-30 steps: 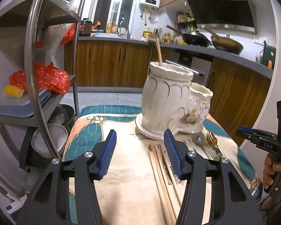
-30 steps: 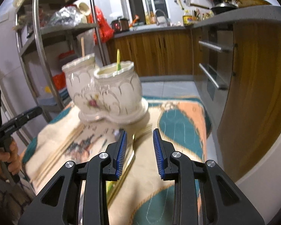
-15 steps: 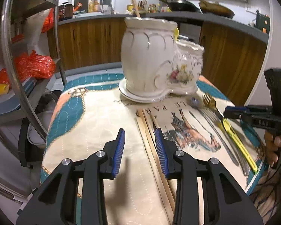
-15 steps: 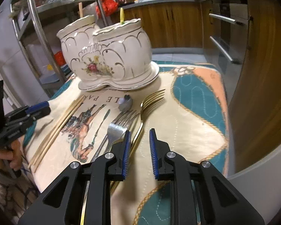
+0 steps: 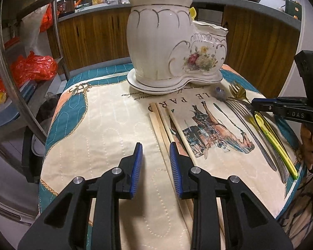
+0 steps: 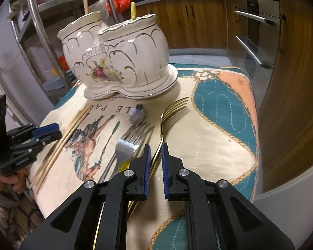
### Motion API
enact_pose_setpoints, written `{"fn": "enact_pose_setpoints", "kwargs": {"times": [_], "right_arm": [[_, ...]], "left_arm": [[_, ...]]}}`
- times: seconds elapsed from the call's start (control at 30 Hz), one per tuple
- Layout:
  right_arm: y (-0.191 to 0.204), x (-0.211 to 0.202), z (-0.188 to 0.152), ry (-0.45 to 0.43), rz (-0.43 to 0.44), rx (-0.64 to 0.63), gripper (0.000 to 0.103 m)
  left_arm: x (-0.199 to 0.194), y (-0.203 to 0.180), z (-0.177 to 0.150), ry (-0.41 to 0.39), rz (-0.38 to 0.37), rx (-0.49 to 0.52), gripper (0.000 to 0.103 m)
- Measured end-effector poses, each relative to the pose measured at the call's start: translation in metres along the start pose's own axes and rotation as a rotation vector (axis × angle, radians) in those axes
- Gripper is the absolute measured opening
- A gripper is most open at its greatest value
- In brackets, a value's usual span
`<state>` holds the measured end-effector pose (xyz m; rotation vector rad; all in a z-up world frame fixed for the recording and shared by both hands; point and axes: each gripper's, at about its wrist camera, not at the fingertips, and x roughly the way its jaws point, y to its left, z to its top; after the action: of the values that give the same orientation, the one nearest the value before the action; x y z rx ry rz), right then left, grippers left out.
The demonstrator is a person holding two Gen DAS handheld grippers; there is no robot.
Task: Organize utensils
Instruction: 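Grasp another wooden chopstick with the left tool while the right tool grasps the gold fork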
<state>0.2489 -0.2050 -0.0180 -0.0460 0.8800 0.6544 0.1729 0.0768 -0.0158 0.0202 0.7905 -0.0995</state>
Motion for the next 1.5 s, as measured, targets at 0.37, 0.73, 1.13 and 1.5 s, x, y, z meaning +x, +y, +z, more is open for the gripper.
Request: {"fn": "enact_pose_setpoints", "kwargs": {"times": [0.37, 0.73, 1.13, 1.5], "right_arm": [[-0.002, 0.001, -0.001, 0.029, -0.015, -0.019, 0.013], [0.001, 0.001, -0.001, 0.030, -0.027, -0.033, 0.014], [0.000, 0.002, -0.001, 0.029, -0.025, -0.032, 0.014], [0.002, 0.003, 0.001, 0.060, -0.036, -0.044, 0.015]], "left_arm": [[0.000, -0.001, -0.001, 0.010, 0.016, 0.002, 0.027], [0.005, -0.012, 0.000, 0.014, 0.027, 0.036, 0.026], [0.005, -0.004, 0.000, 0.019, 0.046, 0.009, 0.016], [0.007, 0.006, 0.010, 0.127, -0.002, -0.040, 0.016]]}}
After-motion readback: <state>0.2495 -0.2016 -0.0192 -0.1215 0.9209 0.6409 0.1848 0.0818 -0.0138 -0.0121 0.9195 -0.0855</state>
